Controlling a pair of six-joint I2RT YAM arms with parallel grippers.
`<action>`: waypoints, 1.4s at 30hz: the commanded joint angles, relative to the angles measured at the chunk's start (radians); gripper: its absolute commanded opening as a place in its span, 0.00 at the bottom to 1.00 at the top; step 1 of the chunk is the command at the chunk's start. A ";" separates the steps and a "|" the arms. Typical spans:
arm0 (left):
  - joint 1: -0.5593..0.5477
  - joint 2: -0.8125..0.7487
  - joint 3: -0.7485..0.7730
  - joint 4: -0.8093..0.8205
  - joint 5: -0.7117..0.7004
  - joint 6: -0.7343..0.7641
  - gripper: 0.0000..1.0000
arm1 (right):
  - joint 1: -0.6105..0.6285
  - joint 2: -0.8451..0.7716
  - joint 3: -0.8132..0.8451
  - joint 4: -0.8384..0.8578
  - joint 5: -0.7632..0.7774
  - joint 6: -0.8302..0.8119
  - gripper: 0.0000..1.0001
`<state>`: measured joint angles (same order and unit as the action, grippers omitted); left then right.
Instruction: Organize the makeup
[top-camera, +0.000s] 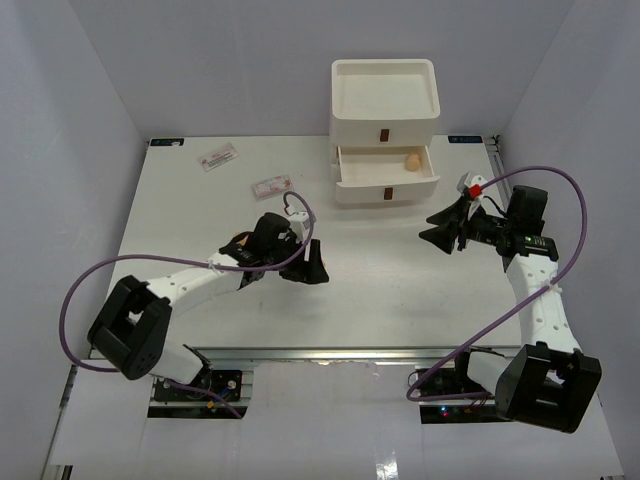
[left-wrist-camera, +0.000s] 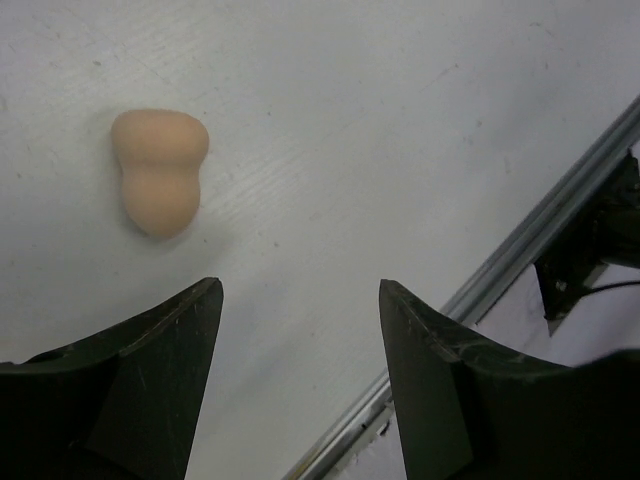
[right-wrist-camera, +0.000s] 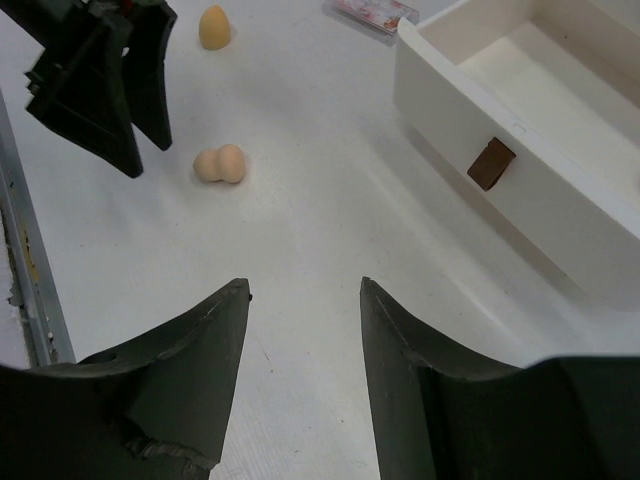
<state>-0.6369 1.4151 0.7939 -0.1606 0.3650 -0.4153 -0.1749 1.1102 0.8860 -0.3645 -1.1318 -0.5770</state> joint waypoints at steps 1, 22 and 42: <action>-0.010 0.116 0.113 -0.003 -0.192 0.027 0.73 | -0.027 -0.012 -0.009 0.012 -0.066 -0.004 0.55; -0.039 0.283 0.225 -0.033 -0.270 0.076 0.19 | -0.068 0.000 -0.005 0.012 -0.105 0.020 0.54; -0.036 0.419 0.784 0.068 -0.142 0.076 0.07 | -0.099 0.005 -0.010 0.011 -0.147 0.032 0.54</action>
<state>-0.6716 1.7183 1.3671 -0.0482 0.2183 -0.3681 -0.2680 1.1110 0.8848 -0.3649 -1.2336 -0.5550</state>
